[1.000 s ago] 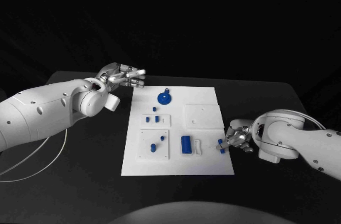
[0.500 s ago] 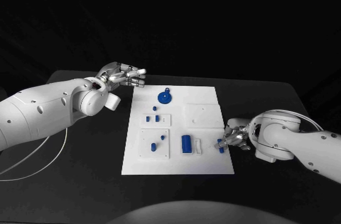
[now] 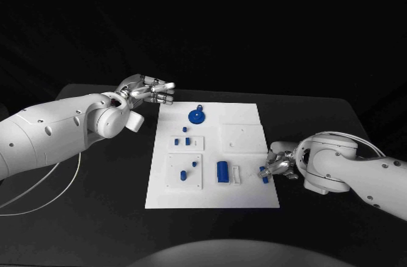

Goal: Assemble the parts on the task board

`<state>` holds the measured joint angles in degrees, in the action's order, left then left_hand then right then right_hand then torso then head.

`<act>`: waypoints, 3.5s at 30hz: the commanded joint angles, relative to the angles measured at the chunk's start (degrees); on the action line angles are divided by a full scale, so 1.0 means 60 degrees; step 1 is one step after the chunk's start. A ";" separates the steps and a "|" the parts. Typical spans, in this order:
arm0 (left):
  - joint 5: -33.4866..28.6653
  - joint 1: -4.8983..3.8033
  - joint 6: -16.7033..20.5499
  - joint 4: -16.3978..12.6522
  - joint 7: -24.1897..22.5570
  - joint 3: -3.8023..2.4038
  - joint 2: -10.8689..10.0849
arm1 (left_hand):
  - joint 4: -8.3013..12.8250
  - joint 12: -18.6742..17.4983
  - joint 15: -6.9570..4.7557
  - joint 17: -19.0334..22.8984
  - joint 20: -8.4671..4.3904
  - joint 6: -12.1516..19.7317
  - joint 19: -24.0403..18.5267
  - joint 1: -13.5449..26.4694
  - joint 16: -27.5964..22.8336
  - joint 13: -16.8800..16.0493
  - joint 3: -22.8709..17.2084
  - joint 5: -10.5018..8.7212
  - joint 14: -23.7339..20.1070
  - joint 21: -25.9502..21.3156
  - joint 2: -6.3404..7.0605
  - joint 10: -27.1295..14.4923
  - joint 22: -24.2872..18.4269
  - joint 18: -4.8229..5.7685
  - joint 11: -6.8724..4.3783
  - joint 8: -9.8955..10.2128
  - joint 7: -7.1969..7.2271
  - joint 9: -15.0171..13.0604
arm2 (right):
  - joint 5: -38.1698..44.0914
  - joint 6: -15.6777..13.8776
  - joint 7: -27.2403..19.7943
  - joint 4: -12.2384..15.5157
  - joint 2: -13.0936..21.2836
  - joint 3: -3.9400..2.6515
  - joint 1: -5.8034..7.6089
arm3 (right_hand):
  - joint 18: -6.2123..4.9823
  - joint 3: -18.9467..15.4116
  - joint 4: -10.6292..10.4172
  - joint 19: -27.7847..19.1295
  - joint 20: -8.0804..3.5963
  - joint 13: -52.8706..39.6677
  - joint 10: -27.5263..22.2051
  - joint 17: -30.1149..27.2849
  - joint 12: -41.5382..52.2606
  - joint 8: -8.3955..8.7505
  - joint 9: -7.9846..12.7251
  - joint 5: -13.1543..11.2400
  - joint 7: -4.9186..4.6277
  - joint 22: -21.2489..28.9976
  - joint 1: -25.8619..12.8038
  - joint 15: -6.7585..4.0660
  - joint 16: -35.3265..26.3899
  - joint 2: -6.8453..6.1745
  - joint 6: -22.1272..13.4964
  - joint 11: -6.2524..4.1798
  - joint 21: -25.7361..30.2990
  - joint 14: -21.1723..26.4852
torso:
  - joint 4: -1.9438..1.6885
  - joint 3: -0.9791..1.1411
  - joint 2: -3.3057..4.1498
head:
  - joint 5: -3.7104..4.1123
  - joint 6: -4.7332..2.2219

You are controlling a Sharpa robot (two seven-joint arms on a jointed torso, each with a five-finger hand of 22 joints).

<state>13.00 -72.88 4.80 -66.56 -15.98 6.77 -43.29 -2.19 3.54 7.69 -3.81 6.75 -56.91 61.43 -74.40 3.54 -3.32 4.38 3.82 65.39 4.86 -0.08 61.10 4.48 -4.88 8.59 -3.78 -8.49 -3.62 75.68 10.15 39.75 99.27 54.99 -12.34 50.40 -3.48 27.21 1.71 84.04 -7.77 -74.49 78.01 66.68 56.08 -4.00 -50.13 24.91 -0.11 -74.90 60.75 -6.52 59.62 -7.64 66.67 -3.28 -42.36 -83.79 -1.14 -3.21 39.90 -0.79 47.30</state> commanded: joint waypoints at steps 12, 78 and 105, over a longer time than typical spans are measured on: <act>0.0023 0.0002 -0.0123 -0.0039 -0.0015 -0.0003 -0.0006 | 0.0000 -0.0026 -0.0004 -0.0009 0.0047 0.0013 -0.0041 0.0061 0.0005 -0.0010 0.0034 0.0028 -0.0053 -0.0026 -0.0012 -0.0008 -0.0010 0.0038 0.0000 -0.0002 -0.0075 -0.0005 | -0.1268 -0.0376 0.0393 0.0102 -0.0068 0.0106 -0.0155 | 0.0010 0.1394 0.1456 0.0479 0.0055 0.0031 -0.0046 0.0028 -0.0046 0.0047 -0.0047 0.0684 -0.0337 -0.0875 -0.0225 0.0047 -0.0019 0.0232 -0.0480 0.0029 -0.0108 0.0023 | -0.0004 0.0005 0.0003 | -0.0055 0.0008; 0.0091 0.0002 -0.0188 -0.0059 0.0037 -0.0001 0.0051 | -0.0022 -0.0026 -0.0007 -0.0010 0.0043 0.0012 -0.0040 0.0074 0.0008 -0.0010 0.0037 0.0013 -0.0042 -0.0024 -0.0005 -0.0019 -0.0009 0.0040 0.0001 -0.0003 -0.0075 -0.0005 | -0.2098 -0.0413 0.0430 -0.0149 -0.1048 -0.0145 0.0041 | 0.0049 0.0522 0.1389 0.0483 0.0038 0.0062 -0.0027 0.0051 -0.0017 0.0048 0.0034 0.0736 -0.0220 -0.0866 -0.0147 0.0033 0.0005 0.0331 -0.0376 -0.0005 -0.0089 0.0008 | 0.0000 0.0000 0.0002 | -0.0174 0.0097; 0.0095 0.0002 -0.0182 -0.0059 0.0043 -0.0001 0.0053 | -0.0022 -0.0026 -0.0007 -0.0010 0.0043 0.0012 -0.0040 0.0074 0.0008 -0.0010 0.0037 0.0013 -0.0042 -0.0024 -0.0005 -0.0019 -0.0009 0.0040 0.0001 -0.0003 -0.0075 -0.0005 | -0.1996 -0.0496 0.0384 -0.0225 -0.1109 -0.0028 0.0041 | 0.0066 -0.0601 0.0136 0.0506 0.0044 0.0086 0.0011 0.0043 0.0023 0.0058 0.0931 -0.0823 -0.0160 -0.0852 -0.0014 0.0043 -0.0008 -0.0064 -0.0283 -0.0002 -0.0003 -0.0012 | 0.0003 0.0002 0.0003 | -0.0207 0.0108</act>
<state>13.46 -72.88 4.33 -66.77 -15.27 6.80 -43.09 -2.19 3.54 7.69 -3.81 6.75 -56.91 61.43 -74.40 3.54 -3.32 4.38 3.82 65.39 4.86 -0.08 61.10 4.48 -4.88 8.59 -3.78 -8.49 -3.62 62.99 6.58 39.76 97.99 48.35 -12.70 50.87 -3.48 23.55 2.89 84.03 -7.75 -74.04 77.94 66.92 56.08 -3.94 -44.54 20.21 -0.98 -74.90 60.94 -6.29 59.62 -7.10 64.69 -3.60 -42.59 -83.61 -1.11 -3.19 39.91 -2.04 47.92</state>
